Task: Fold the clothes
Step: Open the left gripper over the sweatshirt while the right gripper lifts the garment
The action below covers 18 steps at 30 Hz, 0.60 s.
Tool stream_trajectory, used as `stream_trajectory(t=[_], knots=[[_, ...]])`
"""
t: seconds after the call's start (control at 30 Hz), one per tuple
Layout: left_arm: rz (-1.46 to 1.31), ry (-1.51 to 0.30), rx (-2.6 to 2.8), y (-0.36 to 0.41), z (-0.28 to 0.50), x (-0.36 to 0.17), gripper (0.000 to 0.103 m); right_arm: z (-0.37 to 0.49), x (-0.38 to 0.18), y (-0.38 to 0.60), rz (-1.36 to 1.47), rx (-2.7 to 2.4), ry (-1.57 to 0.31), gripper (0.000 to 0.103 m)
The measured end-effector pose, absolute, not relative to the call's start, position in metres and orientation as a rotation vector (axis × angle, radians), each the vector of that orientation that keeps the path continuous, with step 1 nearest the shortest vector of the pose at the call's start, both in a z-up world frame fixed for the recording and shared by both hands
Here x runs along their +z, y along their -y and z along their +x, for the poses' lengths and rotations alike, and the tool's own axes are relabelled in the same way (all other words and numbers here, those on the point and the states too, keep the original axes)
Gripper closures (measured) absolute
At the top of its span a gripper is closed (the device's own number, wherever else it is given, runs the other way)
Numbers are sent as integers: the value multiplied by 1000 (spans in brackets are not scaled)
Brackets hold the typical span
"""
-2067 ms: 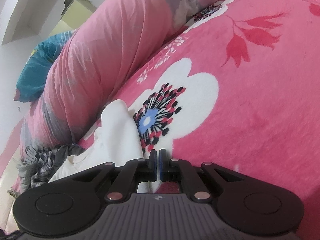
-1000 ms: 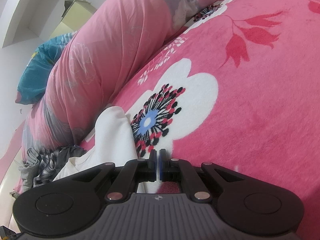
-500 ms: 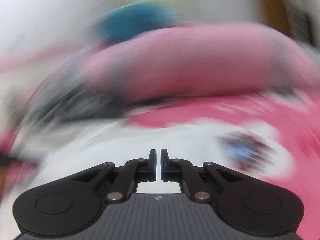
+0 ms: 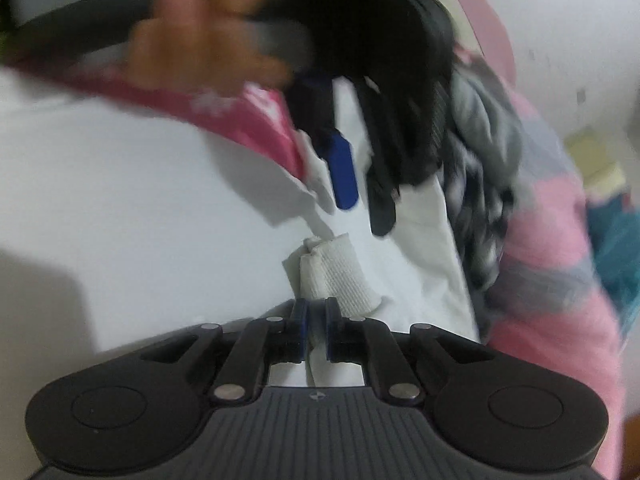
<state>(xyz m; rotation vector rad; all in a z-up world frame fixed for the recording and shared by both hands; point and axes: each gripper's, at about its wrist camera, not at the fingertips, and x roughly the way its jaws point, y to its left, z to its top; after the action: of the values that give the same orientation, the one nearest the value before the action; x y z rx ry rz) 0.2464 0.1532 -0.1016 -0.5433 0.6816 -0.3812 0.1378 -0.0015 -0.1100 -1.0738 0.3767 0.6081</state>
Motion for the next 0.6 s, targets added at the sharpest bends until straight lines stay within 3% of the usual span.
stream_trajectory(t=[0.13,0.23,0.43,0.6], knots=[[-561,-686,-412,-153,246,-102,72,155,-91,9,-839,604,-496,100],[-584,-689,-402,-158,246,-105,72,183,-56,55,-330,598,-626,101],[-613,-723,-409,-159,251,-111,72,211,-32,152,460,602,-672,103],[-599,-731,-415,-157,251,-111,72,218,-47,183,747,641,-701,103]])
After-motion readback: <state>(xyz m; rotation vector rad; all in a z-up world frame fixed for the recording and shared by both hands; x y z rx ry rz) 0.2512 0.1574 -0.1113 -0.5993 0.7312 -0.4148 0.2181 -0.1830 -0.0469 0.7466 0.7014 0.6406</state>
